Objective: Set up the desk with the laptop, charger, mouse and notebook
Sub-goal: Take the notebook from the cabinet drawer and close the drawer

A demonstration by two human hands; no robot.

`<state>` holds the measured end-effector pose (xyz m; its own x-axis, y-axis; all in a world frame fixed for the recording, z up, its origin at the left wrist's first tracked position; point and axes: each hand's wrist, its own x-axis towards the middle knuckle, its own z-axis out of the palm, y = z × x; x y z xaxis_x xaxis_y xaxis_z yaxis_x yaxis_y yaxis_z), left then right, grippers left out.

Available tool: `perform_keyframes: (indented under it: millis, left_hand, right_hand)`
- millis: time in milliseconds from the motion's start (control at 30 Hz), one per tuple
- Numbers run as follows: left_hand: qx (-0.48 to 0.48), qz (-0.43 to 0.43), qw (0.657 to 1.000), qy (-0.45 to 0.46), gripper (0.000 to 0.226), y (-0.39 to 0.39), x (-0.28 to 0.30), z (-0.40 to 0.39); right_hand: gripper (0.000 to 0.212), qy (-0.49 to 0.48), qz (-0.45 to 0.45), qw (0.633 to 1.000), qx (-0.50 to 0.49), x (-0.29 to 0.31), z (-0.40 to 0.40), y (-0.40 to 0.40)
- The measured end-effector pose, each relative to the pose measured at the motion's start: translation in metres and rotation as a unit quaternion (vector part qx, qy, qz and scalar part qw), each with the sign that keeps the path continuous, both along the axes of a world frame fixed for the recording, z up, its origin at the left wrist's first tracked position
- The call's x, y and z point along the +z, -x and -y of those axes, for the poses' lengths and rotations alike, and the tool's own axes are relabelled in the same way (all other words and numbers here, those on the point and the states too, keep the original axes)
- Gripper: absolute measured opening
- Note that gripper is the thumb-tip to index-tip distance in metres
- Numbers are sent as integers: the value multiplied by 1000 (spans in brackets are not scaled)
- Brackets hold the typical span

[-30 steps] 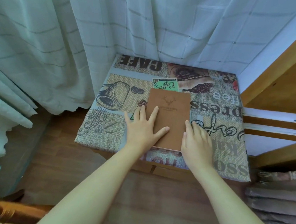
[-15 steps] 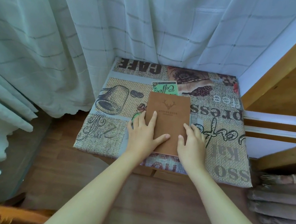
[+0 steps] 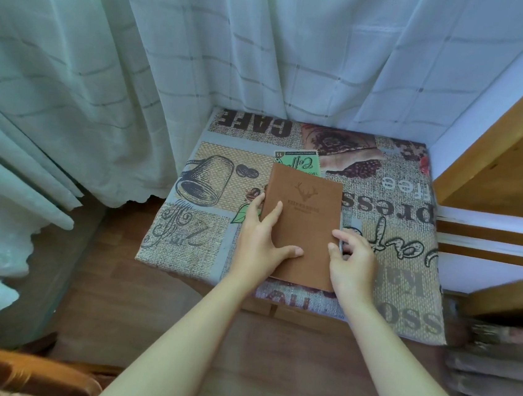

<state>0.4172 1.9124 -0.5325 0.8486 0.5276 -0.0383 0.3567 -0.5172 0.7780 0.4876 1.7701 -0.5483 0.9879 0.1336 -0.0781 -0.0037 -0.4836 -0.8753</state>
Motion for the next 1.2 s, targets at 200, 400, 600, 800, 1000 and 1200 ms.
perform_keyframes:
  millis: [200, 400, 600, 800, 1000, 1200]
  left_hand:
    - [17, 9, 997, 76, 94, -1, 2, 1]
    - [122, 34, 938, 321, 99, 2, 8, 0]
    - [132, 23, 888, 440, 93, -2, 29, 6]
    - [110, 79, 869, 477, 83, -7, 101, 15]
    - [59, 124, 872, 471, 83, -2, 200, 28]
    - [5, 145, 874, 464, 81, 0, 291, 38]
  right_hand:
    - [27, -46, -28, 998, -46, 6, 4, 2]
    - [33, -91, -82, 992, -42, 7, 15, -8]
    - [36, -132, -119, 984, -26, 26, 27, -19]
    - [38, -180, -136, 974, -5, 92, 45, -32]
    - [39, -238, -150, 960, -4, 197, 76, -28]
    - [40, -257, -120, 959, -11, 296, 105, -14]
